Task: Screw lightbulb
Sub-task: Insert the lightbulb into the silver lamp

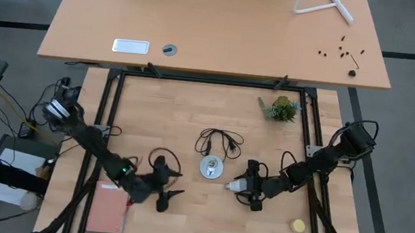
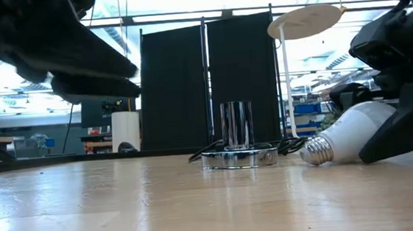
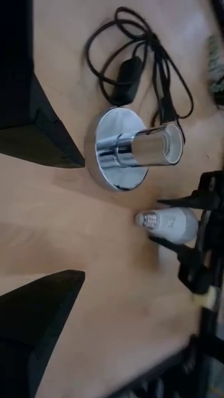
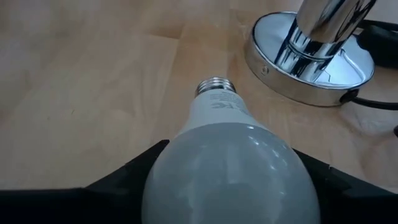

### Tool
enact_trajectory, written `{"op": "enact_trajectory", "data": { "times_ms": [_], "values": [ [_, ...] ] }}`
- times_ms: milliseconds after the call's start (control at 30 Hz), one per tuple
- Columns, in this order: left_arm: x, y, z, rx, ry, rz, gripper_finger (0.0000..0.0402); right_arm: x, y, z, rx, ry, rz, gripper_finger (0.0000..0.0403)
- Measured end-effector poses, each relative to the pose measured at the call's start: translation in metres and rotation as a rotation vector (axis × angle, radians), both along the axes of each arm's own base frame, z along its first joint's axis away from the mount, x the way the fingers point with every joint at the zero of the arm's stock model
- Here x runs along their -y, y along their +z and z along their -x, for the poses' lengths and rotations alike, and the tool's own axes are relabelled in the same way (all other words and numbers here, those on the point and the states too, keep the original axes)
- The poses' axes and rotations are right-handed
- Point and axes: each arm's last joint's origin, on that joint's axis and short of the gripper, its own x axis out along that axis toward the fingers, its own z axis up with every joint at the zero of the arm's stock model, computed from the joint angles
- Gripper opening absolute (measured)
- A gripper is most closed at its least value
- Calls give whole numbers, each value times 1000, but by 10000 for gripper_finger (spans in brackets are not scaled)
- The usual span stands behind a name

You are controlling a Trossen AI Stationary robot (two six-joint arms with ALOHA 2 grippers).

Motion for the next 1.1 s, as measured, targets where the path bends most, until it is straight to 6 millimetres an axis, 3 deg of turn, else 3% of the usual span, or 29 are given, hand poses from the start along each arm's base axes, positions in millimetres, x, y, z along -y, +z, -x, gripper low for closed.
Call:
{"op": "enact_trajectory", "data": {
  "times_ms": [200, 367, 667, 867, 1100],
  "values": [
    [-2, -18, -18, -30, 60, -52, 282, 1, 9, 0, 15, -5, -13, 273],
    [-13, -29, -30, -13, 108, -73, 250, -1, 29, -14, -94, -22, 43, 266],
    [-39, -48, -53, 85, 152, -120, 225, -1, 109, -52, -284, -77, 139, 275],
    [-52, -57, -62, 163, 136, -119, 225, 18, 160, -70, -363, -119, 132, 273],
    [-63, -72, -69, 178, 137, -103, 234, 38, 186, -86, -413, -122, 30, 273]
  ]
}}
